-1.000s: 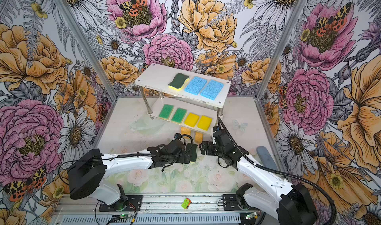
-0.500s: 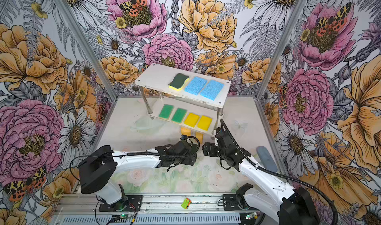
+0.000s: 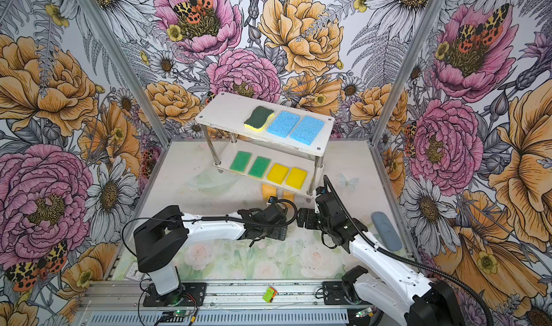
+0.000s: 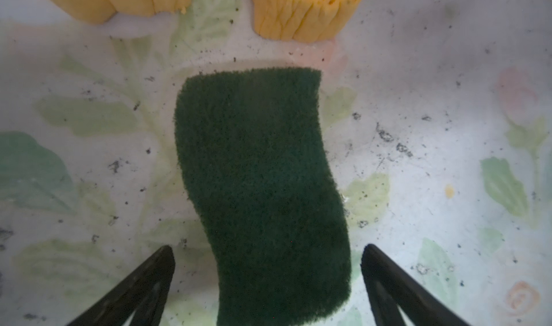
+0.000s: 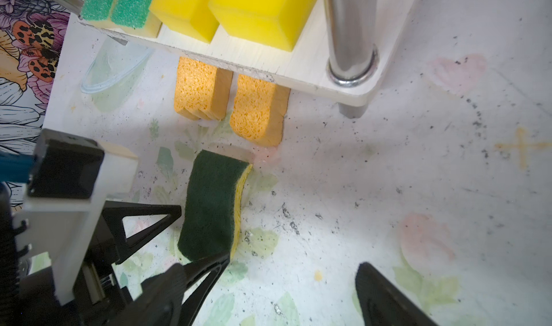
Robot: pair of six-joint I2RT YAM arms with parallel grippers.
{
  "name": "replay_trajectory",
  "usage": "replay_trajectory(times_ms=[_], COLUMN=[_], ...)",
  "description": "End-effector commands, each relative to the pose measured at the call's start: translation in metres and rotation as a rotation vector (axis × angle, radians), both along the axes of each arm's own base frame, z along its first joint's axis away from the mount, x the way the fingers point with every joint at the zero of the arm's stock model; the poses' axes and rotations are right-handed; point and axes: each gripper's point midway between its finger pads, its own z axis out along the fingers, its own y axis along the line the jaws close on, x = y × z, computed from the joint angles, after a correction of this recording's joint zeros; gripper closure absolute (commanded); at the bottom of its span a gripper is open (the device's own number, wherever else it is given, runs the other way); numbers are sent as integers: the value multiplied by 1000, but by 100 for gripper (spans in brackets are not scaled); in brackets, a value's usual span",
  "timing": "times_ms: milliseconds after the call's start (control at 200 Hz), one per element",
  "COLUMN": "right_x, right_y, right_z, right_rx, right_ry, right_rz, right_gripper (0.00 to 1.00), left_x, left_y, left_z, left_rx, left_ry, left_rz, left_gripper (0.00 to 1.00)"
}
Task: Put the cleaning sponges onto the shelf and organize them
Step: 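Lower the open left gripper and close it on the green scrub sponge, then lift the green scrub sponge and carry it up over the top shelf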
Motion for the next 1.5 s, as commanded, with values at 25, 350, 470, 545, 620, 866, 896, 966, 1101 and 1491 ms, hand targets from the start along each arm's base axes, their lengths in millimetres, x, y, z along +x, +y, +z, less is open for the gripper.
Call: replay_trajectory(times_ms=[25,350,470,545,620,866,896,966,1101,1491], right_x=[0,0,0,0,0,1,0,1,1,2], right_y=[-4,-4,-4,-4,-4,-5,-5,-4,-4,-2], right_z=[1,1,1,0,0,-1,-1,-1,-2,-1], right_rx=[-8,-5,-7,-7,-8,-9,-9,-10,-12,-8], right_ry=[-13,-13,-13,-11,-10,-7,-4,-4,2,6], right_rz=[-3,-7,-7,-7,-6,-9,-8,-9,-9,-3], right_gripper=[9,9,9,8,9,9,9,9,8,8], left_x=[7,5,3,1,1,-3,-4,-5,-5,1], left_y=[-1,-3,-1,1,3,9,10,13,22,46], left_z=[2,-19,-21,-22,-21,-4,-2,1,12,84], left_rx=[33,86,90,94,95,94,94,94,100,39], left_ry=[-37,-17,-12,-11,-10,-47,-52,-59,-77,-165], left_rz=[-5,-36,-37,-38,-38,-71,-72,-81,-71,-75], left_gripper=[1,14,21,25,30,37,38,41,55,59])
